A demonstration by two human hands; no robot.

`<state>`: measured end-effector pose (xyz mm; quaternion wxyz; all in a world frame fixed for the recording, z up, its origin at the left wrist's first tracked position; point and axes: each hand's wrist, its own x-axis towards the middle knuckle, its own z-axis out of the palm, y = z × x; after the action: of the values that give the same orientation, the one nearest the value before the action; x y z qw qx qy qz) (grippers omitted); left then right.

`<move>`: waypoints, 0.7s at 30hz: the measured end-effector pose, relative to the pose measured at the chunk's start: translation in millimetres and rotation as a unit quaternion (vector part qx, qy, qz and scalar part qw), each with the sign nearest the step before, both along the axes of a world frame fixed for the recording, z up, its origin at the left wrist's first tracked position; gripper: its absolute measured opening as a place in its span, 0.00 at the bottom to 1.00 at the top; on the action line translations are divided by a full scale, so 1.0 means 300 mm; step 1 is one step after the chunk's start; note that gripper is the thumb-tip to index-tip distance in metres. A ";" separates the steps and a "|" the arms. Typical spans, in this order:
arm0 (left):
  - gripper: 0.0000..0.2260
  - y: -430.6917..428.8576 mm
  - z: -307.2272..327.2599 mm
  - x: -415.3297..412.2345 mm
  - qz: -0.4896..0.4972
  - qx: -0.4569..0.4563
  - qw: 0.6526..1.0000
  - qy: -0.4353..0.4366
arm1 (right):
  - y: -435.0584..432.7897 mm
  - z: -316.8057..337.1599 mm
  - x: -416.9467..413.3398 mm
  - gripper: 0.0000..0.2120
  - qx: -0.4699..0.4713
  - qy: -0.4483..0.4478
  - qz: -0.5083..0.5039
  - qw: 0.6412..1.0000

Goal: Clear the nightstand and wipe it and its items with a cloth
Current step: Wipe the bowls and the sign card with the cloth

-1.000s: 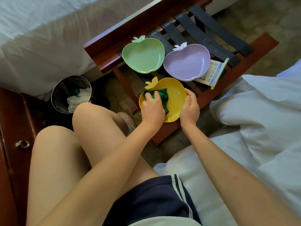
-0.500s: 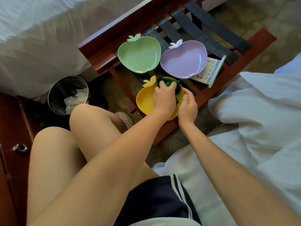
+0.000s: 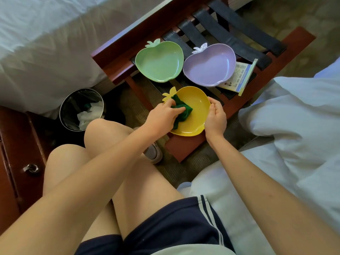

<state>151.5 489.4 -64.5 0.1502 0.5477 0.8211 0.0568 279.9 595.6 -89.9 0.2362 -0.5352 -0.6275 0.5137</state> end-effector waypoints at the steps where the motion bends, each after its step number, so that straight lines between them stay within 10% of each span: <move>1: 0.19 0.015 0.003 0.014 0.034 -0.004 0.999 0.005 | -0.001 -0.001 0.000 0.16 0.002 0.000 0.001 1.000; 9: 0.14 0.232 0.039 0.145 0.209 -0.016 0.977 -0.031 | 0.000 -0.006 0.005 0.16 0.014 0.011 0.007 1.000; 21: 0.16 0.071 -0.006 0.147 -0.052 0.072 0.993 -0.073 | -0.005 -0.019 0.004 0.16 0.023 0.006 0.004 1.000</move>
<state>195.7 510.8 -66.1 0.1728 0.5933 0.7723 0.1473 281.0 594.0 -95.7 0.2508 -0.5240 -0.6397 0.5033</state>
